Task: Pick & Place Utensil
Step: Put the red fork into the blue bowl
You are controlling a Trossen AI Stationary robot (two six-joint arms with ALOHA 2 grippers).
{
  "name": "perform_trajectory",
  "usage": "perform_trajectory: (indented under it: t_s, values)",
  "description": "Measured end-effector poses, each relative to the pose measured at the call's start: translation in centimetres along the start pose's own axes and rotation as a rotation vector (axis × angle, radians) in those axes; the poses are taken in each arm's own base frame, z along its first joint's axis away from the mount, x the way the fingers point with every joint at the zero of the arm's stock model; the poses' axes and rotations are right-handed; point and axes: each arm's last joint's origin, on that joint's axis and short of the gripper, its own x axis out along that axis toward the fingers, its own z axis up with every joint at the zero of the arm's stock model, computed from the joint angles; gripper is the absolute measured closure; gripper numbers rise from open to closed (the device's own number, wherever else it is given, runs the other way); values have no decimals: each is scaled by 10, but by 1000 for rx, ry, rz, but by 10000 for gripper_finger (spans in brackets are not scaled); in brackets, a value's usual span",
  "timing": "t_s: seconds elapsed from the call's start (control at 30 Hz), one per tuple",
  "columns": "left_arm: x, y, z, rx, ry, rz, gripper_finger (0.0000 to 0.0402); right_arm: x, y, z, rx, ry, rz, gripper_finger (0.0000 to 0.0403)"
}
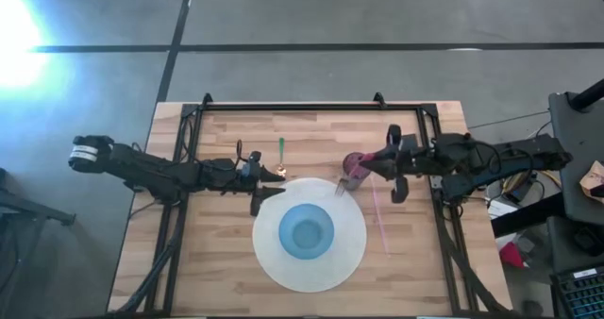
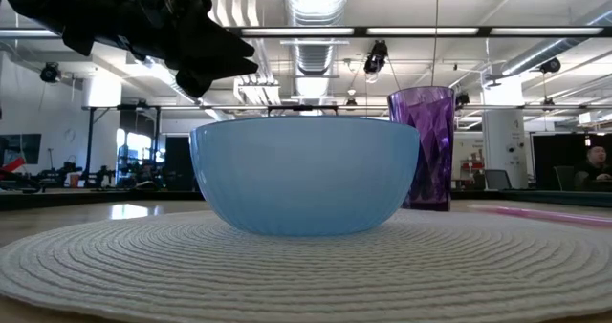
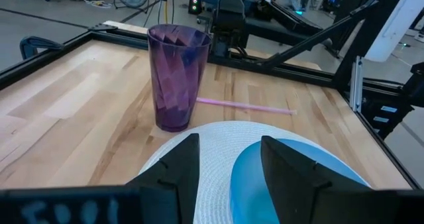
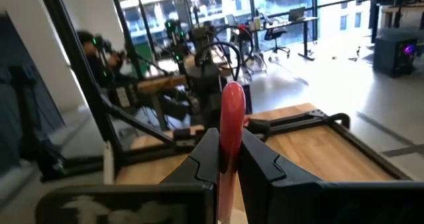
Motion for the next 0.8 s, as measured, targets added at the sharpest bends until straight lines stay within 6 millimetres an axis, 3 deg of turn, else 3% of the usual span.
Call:
perform_trajectory:
  t_s: [0.4,0.8]
  values:
    - [0,0,-1,1,9,2,250,6,0,-22,150,-42,27,378]
    - [0,1,-2,3,24,5,250,6,30,-35,193,-51,-66,378]
